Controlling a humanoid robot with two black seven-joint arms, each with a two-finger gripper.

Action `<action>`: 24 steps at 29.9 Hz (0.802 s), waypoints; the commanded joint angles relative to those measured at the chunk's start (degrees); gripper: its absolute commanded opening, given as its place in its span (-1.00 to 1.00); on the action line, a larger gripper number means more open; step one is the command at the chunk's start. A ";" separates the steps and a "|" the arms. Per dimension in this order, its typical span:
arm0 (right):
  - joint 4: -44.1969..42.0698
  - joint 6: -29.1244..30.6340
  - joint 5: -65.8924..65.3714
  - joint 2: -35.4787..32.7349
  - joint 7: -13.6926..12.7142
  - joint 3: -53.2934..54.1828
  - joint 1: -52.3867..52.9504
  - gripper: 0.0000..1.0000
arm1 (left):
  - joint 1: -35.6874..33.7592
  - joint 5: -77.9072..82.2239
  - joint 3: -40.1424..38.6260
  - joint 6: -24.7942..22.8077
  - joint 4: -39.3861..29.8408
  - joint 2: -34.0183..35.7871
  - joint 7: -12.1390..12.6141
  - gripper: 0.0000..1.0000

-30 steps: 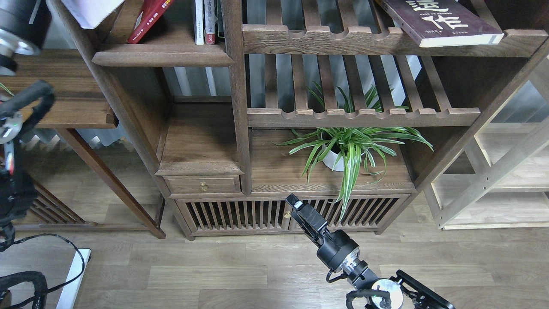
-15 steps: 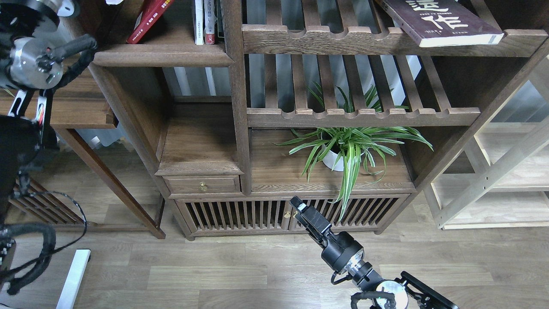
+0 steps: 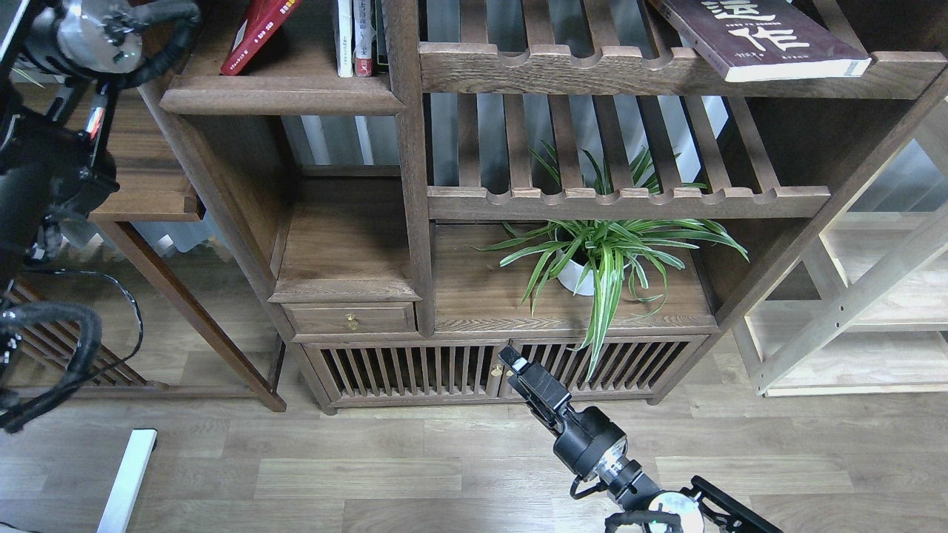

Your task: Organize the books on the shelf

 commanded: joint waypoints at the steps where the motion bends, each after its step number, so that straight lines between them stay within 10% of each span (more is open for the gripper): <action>1: 1.06 0.00 -0.10 -0.45 0.00 0.30 -0.57 0.92 | -1.54 -1.47 2.49 -0.09 3.86 0.04 -3.01 -1.00; 13: 1.15 0.00 -0.28 -0.98 0.00 0.48 -0.83 0.92 | -2.34 -2.00 6.62 0.09 5.54 0.66 -2.66 -0.78; 24: 1.68 0.00 -1.07 -1.15 0.00 0.48 -1.63 0.92 | -5.42 -1.56 11.28 0.88 11.86 1.36 -4.16 -0.10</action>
